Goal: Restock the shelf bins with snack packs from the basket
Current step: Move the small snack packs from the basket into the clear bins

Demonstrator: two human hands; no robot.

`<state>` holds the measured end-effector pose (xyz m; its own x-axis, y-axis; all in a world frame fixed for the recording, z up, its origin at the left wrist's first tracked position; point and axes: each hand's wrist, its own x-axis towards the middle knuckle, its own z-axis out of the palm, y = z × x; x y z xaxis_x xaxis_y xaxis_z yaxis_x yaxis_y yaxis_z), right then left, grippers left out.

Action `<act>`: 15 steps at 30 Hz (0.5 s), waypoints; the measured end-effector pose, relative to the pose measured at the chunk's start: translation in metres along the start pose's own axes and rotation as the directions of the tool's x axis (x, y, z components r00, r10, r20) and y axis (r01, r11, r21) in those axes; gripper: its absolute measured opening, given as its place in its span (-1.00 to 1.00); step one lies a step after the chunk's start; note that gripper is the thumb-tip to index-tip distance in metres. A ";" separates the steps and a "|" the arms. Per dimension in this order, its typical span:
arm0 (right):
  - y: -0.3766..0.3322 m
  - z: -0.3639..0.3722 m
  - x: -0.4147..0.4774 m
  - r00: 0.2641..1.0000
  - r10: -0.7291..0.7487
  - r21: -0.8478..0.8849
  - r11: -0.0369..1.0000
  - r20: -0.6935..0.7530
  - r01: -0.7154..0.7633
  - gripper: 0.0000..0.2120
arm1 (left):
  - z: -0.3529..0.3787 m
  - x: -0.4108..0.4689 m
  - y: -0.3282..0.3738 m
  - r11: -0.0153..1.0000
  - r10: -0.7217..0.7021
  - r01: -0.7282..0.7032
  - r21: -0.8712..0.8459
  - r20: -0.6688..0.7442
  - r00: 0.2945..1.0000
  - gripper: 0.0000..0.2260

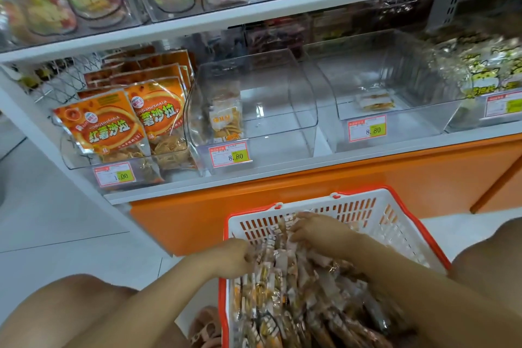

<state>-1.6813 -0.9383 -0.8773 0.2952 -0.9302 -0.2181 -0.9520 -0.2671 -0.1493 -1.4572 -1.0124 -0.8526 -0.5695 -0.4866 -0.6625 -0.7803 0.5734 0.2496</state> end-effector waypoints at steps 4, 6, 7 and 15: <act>0.020 -0.022 -0.005 0.976 0.196 0.175 0.969 -0.097 -0.178 -0.64 | -0.012 -0.002 0.002 0.996 -0.001 0.001 -0.093 0.002 1.000 -0.79; 0.029 -0.040 -0.009 0.945 0.307 0.334 0.908 -0.118 -0.253 -0.82 | -0.025 -0.005 0.003 0.985 0.016 -0.035 -0.170 -0.111 0.994 -0.80; 0.031 -0.048 -0.013 0.931 0.345 0.404 0.874 -0.121 -0.271 -0.86 | -0.033 -0.009 0.006 0.972 0.011 -0.053 -0.230 -0.178 0.984 -0.73; 0.005 -0.112 -0.042 0.975 0.221 0.987 0.157 -0.011 -0.025 -0.85 | -0.084 -0.041 0.040 0.648 0.137 -0.348 -0.678 -0.345 0.928 -0.60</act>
<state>-1.7076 -0.9287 -0.7606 0.0765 -0.9689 -0.2352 -0.0773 0.2294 -0.9703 -1.4862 -1.0247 -0.7560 -0.7252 -0.6004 -0.3372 -0.4826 0.0938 0.8708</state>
